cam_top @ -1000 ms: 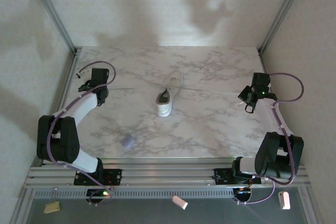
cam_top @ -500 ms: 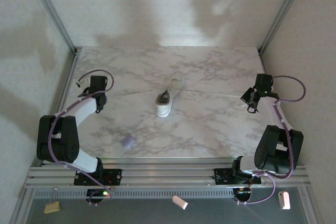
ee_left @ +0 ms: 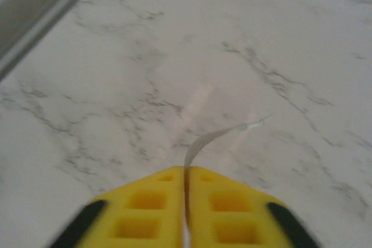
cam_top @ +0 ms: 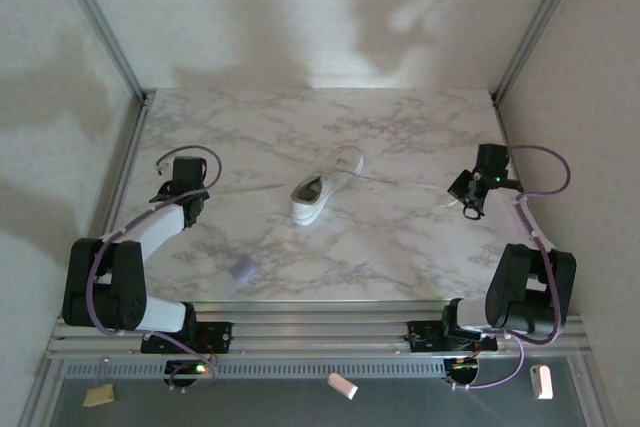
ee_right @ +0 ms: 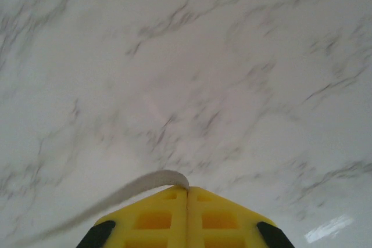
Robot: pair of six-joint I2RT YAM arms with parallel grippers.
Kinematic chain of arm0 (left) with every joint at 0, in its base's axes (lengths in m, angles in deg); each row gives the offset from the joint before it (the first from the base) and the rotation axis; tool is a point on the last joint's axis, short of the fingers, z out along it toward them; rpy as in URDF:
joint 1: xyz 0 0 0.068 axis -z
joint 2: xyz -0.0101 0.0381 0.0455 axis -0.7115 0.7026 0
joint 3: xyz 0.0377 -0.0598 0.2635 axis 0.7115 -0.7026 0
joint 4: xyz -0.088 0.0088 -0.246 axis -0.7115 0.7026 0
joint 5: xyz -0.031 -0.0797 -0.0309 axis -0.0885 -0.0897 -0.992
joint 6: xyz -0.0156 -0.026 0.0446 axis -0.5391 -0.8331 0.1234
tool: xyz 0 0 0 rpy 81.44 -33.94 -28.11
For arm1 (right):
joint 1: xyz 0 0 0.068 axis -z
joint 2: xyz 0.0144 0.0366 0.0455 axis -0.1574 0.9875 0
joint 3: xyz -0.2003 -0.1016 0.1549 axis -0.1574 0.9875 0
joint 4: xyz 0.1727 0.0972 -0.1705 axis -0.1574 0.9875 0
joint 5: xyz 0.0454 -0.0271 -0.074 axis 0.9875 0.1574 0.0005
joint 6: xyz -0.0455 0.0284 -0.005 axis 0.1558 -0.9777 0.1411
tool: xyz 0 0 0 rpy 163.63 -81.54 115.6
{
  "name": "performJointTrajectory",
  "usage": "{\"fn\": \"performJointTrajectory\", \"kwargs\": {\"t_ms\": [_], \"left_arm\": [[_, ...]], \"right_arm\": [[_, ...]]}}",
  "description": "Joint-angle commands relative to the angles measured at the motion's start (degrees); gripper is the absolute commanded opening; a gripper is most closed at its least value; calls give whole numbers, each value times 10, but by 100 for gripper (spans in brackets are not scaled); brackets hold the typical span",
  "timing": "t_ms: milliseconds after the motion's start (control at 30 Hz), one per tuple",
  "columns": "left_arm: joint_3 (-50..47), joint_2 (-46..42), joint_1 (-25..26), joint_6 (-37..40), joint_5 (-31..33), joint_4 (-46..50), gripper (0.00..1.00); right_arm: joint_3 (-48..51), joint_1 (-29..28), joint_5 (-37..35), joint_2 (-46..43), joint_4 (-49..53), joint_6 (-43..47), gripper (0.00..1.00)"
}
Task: Tie the shoes
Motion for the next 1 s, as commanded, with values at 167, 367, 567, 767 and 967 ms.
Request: {"fn": "performJointTrajectory", "kwargs": {"t_ms": [167, 367, 567, 767, 967], "left_arm": [[-1, -69, 10, -17, 0, 1, 88], [-34, -102, 127, -14, -140, -50, 73], [-34, -17, 262, -55, -129, -99, 54], [33, 99, 346, -65, -107, -112, 54], [69, 145, 420, -65, -137, -140, 54]], "right_arm": [[28, -58, -11, -63, 48, 6, 0], [14, -90, -78, -93, 85, 31, 40], [8, -122, -68, -115, 81, 40, 45], [1, -131, -70, -124, 86, 39, 42], [11, -131, -67, -133, 87, 39, 40]]}}
